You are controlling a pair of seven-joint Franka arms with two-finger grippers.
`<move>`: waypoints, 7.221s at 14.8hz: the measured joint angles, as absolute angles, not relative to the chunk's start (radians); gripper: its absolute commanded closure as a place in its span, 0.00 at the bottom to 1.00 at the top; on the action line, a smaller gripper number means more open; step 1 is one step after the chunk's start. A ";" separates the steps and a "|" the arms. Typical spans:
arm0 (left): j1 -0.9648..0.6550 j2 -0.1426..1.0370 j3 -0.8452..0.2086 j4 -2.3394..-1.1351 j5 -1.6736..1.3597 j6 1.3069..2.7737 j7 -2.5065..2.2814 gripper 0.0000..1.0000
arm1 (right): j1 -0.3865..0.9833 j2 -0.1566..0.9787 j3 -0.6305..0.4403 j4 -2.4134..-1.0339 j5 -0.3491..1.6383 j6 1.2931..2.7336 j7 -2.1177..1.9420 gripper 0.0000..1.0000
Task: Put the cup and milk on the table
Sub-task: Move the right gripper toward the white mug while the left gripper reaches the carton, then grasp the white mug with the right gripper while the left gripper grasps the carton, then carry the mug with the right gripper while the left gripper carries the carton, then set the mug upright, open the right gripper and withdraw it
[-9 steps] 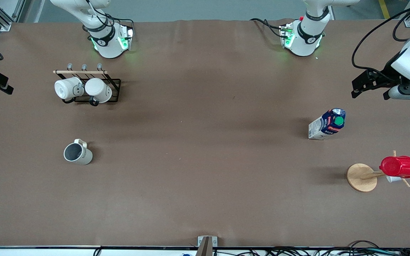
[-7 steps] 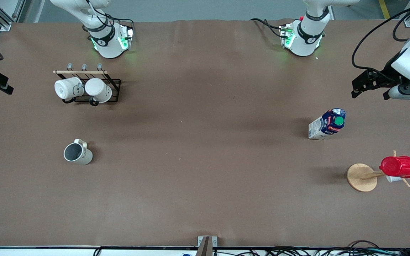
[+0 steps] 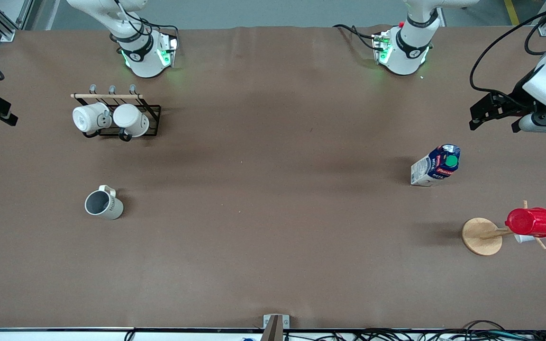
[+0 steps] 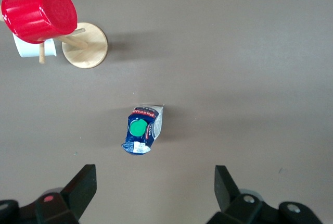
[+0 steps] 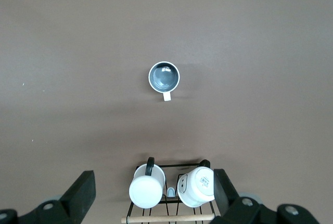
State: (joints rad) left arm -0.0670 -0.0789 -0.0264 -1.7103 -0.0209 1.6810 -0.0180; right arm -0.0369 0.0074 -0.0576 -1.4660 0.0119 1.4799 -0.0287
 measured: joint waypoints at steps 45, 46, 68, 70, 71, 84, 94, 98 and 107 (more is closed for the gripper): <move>0.060 0.056 -0.032 -2.265 -0.057 2.287 0.236 0.74 | -0.013 0.385 0.061 -1.661 0.101 2.001 0.154 0.99; 0.061 0.056 -0.032 -2.265 -0.057 2.288 0.237 0.78 | -0.004 0.386 0.108 -1.660 0.100 2.003 0.266 0.99; 0.014 0.038 -0.219 -2.027 -0.062 2.085 0.045 0.90 | 0.537 0.674 0.249 -1.571 -0.168 2.245 1.193 0.95; 0.012 0.054 -0.313 -2.024 -0.062 2.084 -0.060 0.89 | 0.537 0.682 0.249 -1.575 -0.183 2.244 1.193 0.86; 0.011 0.070 -0.360 -2.019 -0.062 2.084 -0.108 0.89 | 0.538 0.686 0.249 -1.579 -0.192 2.244 1.193 0.77; -0.073 0.530 -0.625 -1.662 0.001 2.085 -0.471 0.89 | 0.502 0.580 0.238 -1.559 -0.205 2.191 1.183 0.00; -0.129 0.633 -0.632 -1.583 0.106 2.118 -0.532 0.89 | 0.098 0.180 0.212 -1.541 -0.210 1.818 0.657 0.00; -0.129 0.643 -0.632 -1.576 0.111 2.121 -0.532 0.89 | 0.058 0.095 0.043 -1.541 -0.120 1.764 0.421 0.00; -0.145 0.652 -0.634 -1.576 0.139 2.140 -0.532 0.88 | -0.087 0.005 0.016 -1.480 -0.012 1.563 0.108 0.00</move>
